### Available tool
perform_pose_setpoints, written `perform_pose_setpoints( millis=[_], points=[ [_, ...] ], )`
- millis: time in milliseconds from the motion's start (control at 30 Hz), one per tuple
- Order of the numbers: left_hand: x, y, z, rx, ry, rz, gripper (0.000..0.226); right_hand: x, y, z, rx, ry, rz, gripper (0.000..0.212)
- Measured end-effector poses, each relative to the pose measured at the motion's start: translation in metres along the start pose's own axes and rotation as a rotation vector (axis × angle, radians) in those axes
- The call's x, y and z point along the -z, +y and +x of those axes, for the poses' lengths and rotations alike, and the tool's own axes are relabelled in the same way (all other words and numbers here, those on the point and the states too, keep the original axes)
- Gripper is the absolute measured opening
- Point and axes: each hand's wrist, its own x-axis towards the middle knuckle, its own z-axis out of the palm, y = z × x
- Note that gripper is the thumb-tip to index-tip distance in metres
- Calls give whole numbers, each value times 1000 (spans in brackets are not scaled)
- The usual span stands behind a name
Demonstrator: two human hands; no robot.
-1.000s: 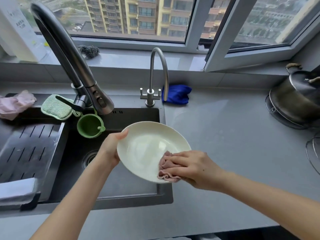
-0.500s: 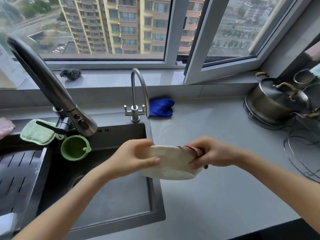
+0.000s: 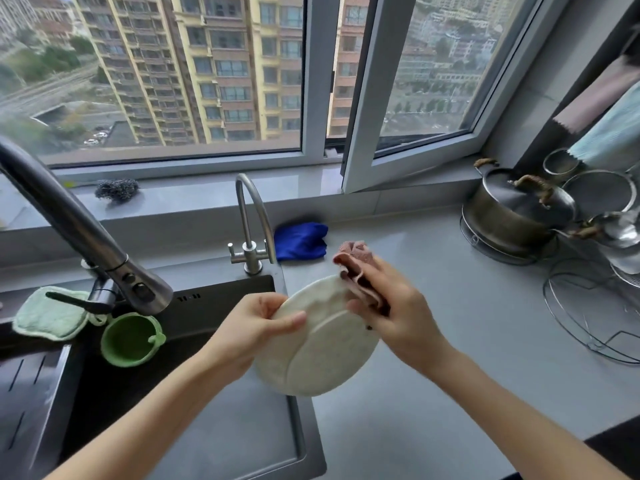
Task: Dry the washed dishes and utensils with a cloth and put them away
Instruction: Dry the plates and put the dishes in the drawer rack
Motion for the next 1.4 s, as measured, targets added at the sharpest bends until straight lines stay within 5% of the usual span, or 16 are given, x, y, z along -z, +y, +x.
perform_pose_setpoints(
  millis=[133,267,367,467,567,700,800,933,1200,1300,1400],
  points=[
    [-8,1,4,-74,58,-107,43,-51,-19,-17,44,74,-341,62],
    [-19,7,1,-155,70,-154,54,-56,-27,5,-18,292,-315,47],
    [-23,16,2,-197,117,-180,40,-44,-29,24,23,406,-292,38],
    [-25,26,3,-209,164,-188,33,-20,-9,47,-288,404,38,41],
    [-23,36,5,-218,182,-230,51,-12,22,49,-677,280,495,49],
    [-29,44,8,-173,183,-285,36,-14,21,33,-831,389,537,52],
    [-42,50,11,-144,190,-312,8,-5,-6,43,-626,550,142,59],
    [-60,54,25,-104,209,-337,17,-19,-43,31,-133,590,-312,47],
    [-65,52,31,-26,174,-447,16,-26,-6,-61,296,455,-613,38],
    [-74,55,27,-51,147,-452,16,-8,26,-77,171,534,-514,40],
    [-89,56,23,-72,146,-442,25,22,38,-69,-117,615,-61,42]
  ],
)
